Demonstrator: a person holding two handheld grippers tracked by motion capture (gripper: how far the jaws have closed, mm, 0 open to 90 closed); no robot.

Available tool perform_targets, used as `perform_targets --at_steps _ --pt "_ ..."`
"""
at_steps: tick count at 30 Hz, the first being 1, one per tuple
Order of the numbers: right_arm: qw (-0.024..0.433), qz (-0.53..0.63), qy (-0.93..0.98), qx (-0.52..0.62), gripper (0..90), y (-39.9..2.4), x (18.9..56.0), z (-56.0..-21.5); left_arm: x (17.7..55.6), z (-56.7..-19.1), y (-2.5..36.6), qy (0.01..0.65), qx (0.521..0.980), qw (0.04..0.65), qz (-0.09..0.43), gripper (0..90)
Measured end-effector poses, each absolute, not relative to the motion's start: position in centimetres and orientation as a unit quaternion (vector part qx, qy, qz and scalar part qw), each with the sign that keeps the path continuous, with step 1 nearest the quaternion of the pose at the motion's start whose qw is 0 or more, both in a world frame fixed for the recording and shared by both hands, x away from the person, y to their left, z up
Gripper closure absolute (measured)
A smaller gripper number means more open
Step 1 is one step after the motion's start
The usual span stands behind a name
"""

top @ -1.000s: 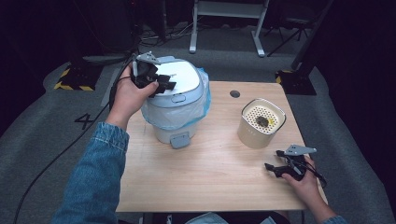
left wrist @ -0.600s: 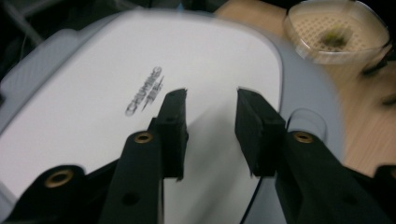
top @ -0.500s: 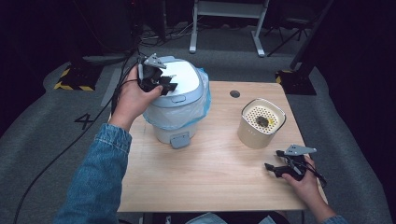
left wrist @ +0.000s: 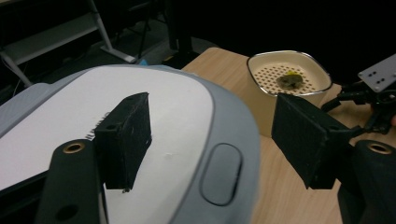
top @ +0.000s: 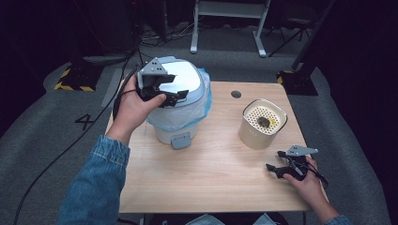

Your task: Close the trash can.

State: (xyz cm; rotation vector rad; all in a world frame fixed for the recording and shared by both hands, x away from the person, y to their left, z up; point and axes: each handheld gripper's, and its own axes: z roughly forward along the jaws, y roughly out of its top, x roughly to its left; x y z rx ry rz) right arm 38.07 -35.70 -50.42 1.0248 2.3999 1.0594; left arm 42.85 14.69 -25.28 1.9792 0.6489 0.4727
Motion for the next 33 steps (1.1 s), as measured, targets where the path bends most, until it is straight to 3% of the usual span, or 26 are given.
perform_targets --at_steps 16,33 --pt "0.161 0.371 0.841 0.359 17.4 -35.7 38.1 -50.4 35.7 -27.8 16.3 0.288 0.801 0.485 0.2 26.8" --pt "0.161 0.371 0.841 0.359 17.4 -35.7 38.1 -50.4 33.0 -34.3 17.8 0.314 0.807 0.459 0.198 26.1"
